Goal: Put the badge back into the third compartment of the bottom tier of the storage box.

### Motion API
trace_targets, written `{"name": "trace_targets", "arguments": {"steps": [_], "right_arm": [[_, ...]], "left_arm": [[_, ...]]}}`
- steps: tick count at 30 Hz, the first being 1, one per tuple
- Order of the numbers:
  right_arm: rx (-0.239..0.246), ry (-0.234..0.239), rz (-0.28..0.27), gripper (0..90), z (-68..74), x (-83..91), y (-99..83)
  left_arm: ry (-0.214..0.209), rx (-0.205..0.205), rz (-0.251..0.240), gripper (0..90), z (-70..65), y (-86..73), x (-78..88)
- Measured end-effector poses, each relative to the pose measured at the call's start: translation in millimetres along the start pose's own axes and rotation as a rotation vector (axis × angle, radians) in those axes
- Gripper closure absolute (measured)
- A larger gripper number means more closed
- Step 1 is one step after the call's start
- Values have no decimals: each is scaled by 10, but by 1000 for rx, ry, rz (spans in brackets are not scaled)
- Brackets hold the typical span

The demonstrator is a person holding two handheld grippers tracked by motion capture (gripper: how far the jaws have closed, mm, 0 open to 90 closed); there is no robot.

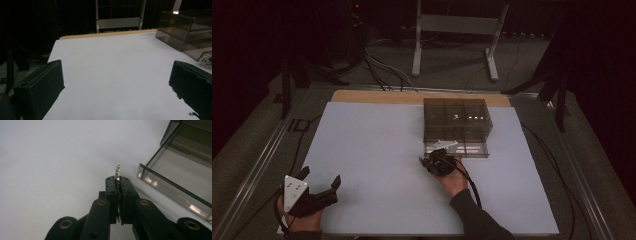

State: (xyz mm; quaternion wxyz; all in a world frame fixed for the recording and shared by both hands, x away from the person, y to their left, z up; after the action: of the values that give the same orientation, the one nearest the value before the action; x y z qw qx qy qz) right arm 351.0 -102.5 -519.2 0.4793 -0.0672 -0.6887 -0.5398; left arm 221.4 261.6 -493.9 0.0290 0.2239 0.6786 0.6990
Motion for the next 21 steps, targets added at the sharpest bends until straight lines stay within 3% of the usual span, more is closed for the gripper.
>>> {"name": "trace_targets", "arguments": {"steps": [21], "right_arm": [[-27, 31, -31, 872, -26, 99, 28]], "left_arm": [[0, -1, 3, 3, -4, -1, -2]]}}
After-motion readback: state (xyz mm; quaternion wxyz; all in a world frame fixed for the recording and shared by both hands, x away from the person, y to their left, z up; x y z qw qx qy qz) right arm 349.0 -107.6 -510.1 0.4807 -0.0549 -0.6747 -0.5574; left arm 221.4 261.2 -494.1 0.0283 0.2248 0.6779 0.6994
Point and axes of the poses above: each handheld gripper's, and its own axes: x roughly backward along the jaws, y roughly out of its top, z roughly to its left, the point moved 2 cm from there along -x, roughly forward along the jaws, and after that the axes turned 7 degrees about -y, right-handed, at the moved point
